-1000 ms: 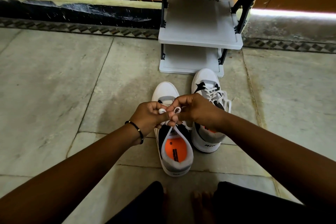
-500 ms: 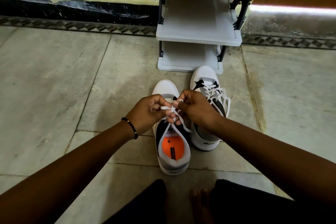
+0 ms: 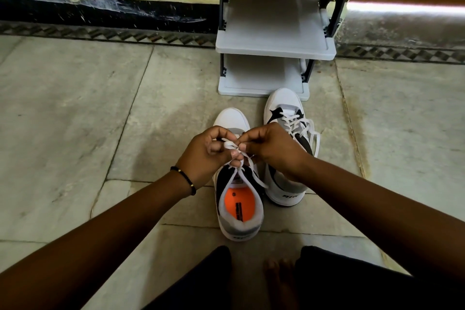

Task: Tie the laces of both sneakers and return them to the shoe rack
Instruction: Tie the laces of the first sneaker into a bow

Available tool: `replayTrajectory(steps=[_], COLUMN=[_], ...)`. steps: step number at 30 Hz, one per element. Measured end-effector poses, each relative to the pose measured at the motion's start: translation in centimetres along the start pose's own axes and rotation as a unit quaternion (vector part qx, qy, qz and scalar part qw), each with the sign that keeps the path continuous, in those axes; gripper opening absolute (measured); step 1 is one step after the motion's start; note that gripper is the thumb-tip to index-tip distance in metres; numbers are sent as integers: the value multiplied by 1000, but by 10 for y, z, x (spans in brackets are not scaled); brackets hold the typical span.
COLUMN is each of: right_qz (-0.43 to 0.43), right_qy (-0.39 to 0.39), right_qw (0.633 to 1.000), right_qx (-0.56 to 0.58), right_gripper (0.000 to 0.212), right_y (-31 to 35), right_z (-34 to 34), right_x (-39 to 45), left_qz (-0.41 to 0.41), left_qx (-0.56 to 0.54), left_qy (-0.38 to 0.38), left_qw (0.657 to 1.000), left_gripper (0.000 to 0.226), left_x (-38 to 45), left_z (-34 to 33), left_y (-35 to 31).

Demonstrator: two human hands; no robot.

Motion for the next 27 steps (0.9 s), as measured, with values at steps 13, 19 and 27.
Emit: replayTrajectory(steps=[13, 19, 27], right_qz=[96, 233, 149], right_qy=[30, 61, 37], right_qw=[979, 901, 922], right_qx=[-176, -360, -354], right_gripper=[15, 15, 19], right_y=[22, 39, 27], right_z=[-3, -12, -9], right_x=[-2, -8, -3], left_qz=[25, 63, -36], left_qx=[99, 89, 190], left_qy=[98, 76, 19], left_qw=[990, 991, 981], left_gripper=[19, 14, 35], left_x=[-4, -1, -4], left_z=[-8, -10, 1], left_y=[-1, 5, -8])
Point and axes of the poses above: each hand's wrist, its own x-axis towards the middle knuckle, its own z-axis out of the back of the hand, y = z × x, the point moved 7 cm from there along x, towards the middle knuckle, and after that the axes turned 1 degree about x, right-handed, at the moved point
